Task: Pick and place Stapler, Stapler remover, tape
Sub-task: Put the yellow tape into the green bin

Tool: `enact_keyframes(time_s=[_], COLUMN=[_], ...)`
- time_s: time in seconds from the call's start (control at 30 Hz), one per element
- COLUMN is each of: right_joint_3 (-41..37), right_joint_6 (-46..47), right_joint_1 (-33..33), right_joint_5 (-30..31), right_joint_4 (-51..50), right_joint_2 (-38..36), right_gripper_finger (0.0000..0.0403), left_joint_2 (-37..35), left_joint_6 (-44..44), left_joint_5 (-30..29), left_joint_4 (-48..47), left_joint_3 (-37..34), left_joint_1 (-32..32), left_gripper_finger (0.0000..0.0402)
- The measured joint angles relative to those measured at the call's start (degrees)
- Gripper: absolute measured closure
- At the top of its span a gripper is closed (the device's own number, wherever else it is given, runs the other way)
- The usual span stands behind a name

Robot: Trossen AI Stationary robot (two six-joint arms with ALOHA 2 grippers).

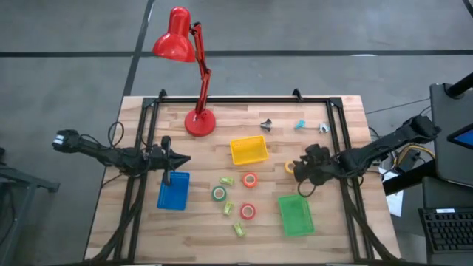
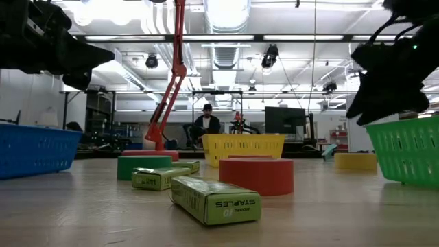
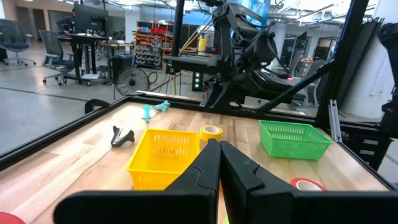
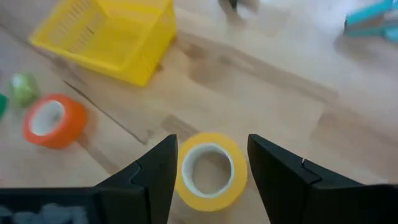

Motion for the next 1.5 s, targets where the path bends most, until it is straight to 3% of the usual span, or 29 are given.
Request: enact_keyframes(time_s=[0.47,0.97,1.5], right_joint_3=[0.4,0.3,0.6], right_joint_6=[-2.0,-2.8,-7.2], right_joint_1=[-7.9,-8.2,-8.1], right_joint_5=[-10.7,-11.7,-13.2], right_joint_4=[0.1,2.6,5.2], right_joint_2=[6.3,12.7,14.7], right_gripper_finger=[0.0216,0.0217,0.031], left_joint_2=[0.0,0.0,0.0], left_joint_6=[0.0,0.0,0.0], left_joint_5=[0.0,0.0,0.0], left_joint_4=[0.0,0.0,0.0], left_joint_3=[0.0,0.0,0.0], left_joint_1=[0.0,0.0,0.0], left_gripper_finger=[0.0392,0.0392,0.0392])
